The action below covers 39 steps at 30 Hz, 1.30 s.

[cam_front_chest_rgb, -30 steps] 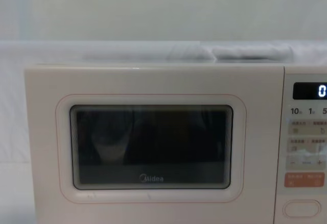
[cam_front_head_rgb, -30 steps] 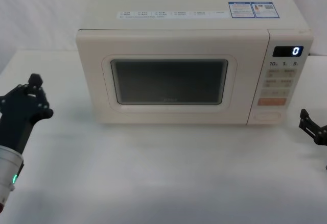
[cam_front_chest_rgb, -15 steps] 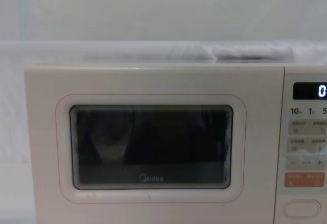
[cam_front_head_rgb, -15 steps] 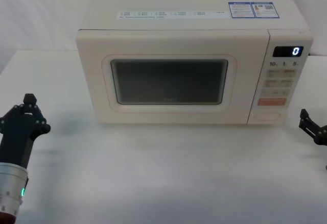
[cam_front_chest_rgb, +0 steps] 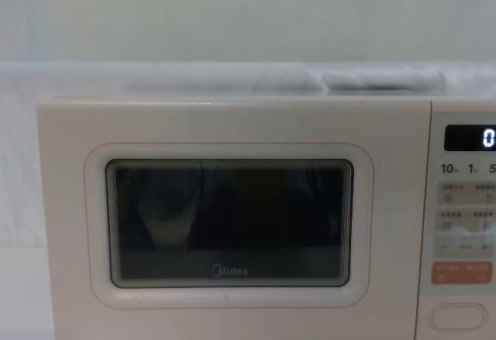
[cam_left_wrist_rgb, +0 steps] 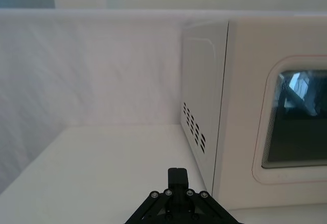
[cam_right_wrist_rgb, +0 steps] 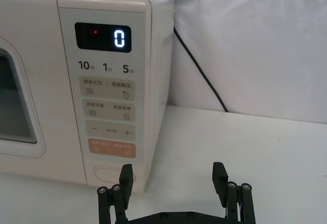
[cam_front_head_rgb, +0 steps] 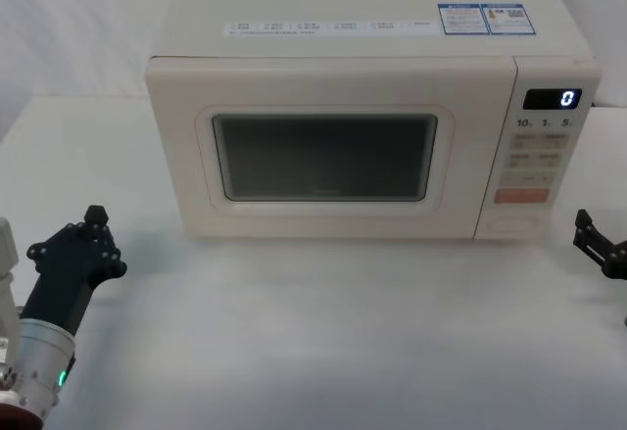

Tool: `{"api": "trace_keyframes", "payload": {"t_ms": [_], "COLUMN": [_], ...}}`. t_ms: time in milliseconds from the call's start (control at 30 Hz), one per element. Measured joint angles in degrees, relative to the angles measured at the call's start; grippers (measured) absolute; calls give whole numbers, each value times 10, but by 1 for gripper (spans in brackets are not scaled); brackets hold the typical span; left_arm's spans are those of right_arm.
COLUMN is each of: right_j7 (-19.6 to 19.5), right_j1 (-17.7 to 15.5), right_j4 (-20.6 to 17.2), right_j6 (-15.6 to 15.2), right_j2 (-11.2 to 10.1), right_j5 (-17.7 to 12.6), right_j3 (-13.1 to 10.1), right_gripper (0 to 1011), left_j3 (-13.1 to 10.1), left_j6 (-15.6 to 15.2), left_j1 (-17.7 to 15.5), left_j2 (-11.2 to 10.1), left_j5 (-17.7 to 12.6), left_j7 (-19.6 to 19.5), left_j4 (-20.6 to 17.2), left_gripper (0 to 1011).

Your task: Press the button to open the microwave door with one hand; close the microwave door with the other hand.

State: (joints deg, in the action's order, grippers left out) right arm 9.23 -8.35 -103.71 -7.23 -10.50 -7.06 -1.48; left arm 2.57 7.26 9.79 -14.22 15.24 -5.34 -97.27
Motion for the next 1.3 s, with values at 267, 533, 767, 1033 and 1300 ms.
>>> {"api": "trace_keyframes", "payload": {"t_ms": [267, 533, 767, 1033, 1300], "right_j7": [0, 0, 0, 0, 0], "right_j1": [0, 0, 0, 0, 0], "right_j4": [0, 0, 0, 0, 0], "right_j6": [0, 0, 0, 0, 0], "right_j2": [0, 0, 0, 0, 0], "right_j5": [0, 0, 0, 0, 0], "right_j3": [0, 0, 0, 0, 0], "right_gripper": [1002, 1002, 1002, 1002, 1002], "left_j3": [3, 4, 3, 3, 3], "left_j6": [-17, -15, -14, -14, -14], "left_j1": [-5, -11, -11, -11, -11], "left_j2": [7, 18, 19, 18, 18], "left_j5": [-7, -16, -20, -18, -17], "left_j7": [-13, -28, -29, -29, -29], "left_j4": [8, 20, 22, 21, 21], "left_gripper": [0, 0, 0, 114, 357]}}
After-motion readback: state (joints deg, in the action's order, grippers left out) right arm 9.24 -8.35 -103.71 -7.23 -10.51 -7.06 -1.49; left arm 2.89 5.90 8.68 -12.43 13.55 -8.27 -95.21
